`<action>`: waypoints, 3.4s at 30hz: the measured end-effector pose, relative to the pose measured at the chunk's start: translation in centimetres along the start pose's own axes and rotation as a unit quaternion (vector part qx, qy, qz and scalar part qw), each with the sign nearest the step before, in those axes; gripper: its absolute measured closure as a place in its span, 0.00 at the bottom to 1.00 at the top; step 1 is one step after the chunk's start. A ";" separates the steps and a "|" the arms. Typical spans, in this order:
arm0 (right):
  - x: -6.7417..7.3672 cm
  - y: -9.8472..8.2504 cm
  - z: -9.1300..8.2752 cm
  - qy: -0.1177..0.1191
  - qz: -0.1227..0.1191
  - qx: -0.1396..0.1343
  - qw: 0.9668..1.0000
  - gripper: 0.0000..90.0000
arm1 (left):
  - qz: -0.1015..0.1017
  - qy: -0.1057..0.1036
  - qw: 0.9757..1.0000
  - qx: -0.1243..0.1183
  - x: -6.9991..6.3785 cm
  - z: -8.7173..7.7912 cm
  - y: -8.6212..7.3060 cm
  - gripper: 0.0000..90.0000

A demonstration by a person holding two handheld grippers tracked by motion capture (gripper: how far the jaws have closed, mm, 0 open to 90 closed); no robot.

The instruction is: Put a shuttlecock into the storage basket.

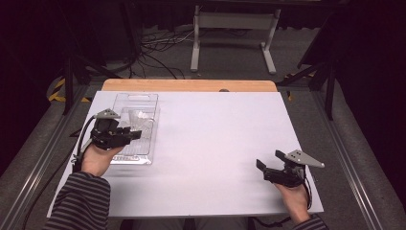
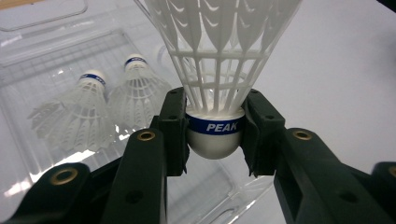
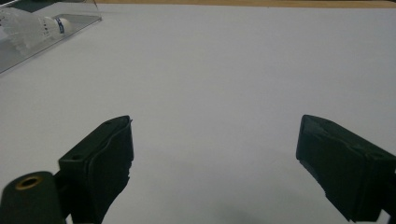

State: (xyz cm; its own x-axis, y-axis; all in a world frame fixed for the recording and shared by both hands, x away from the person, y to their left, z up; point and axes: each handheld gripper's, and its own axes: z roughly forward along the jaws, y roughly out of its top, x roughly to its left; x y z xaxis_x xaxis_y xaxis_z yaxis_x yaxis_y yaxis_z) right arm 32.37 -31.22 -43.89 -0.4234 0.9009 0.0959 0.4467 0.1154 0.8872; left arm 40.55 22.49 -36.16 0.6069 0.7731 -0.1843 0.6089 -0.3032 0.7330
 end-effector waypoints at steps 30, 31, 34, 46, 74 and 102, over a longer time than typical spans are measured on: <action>0.0 0.0 0.0 -0.001 -0.001 -0.001 1.000 0.13 | -0.055 0.049 0.996 0.048 4.1 3.6 3.5 0.72; 0.0 0.0 0.0 -0.001 0.000 0.000 1.000 0.13 | -0.056 0.053 0.996 0.049 4.2 3.7 3.6 0.72; 0.0 0.0 0.0 -0.001 0.000 -0.001 1.000 0.13 | -0.062 0.055 0.995 0.057 4.4 4.2 3.9 0.72; 0.0 0.0 0.0 0.000 0.000 0.000 1.000 0.13 | -0.073 0.064 0.992 0.078 5.1 5.6 4.1 0.72; 0.0 0.1 0.0 0.001 0.001 -0.003 1.000 0.13 | -0.082 0.099 0.989 0.076 5.6 5.7 3.9 0.51; 0.1 0.1 -0.1 0.000 0.000 -0.005 1.000 0.13 | -0.054 0.108 0.992 0.023 4.0 3.0 3.0 0.35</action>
State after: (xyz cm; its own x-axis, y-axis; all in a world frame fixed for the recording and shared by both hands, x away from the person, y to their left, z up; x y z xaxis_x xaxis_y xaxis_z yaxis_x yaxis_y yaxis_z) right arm 32.34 -31.19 -43.79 -0.4240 0.9005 0.0963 0.4385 0.1112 0.8918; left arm 46.31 22.97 -36.65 0.4165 0.9023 -0.1112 0.6897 -0.2338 0.6853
